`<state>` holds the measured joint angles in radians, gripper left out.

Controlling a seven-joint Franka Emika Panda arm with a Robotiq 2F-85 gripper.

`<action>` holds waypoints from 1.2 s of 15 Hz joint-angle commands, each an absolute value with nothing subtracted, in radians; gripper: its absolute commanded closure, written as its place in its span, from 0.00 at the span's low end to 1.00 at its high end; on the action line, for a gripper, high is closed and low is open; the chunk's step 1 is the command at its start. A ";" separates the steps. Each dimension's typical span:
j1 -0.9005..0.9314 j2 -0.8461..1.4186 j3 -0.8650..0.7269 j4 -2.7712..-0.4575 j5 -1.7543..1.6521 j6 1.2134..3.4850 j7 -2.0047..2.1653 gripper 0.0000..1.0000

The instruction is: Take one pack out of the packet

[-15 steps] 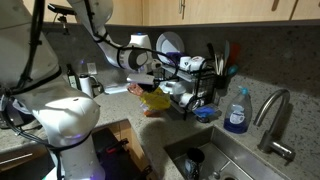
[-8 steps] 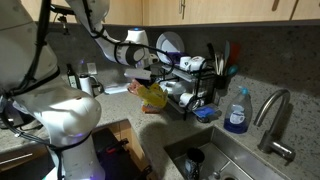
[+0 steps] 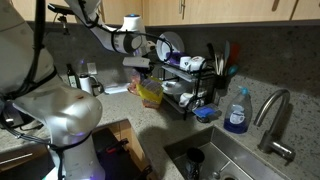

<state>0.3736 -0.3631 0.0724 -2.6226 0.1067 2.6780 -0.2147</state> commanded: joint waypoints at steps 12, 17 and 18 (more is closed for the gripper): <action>0.385 -0.609 -0.004 -2.596 0.194 2.416 -0.313 1.00; 0.384 -0.664 -0.109 -2.707 0.284 2.384 -0.417 1.00; 0.373 -0.667 -0.125 -2.732 0.296 2.387 -0.427 1.00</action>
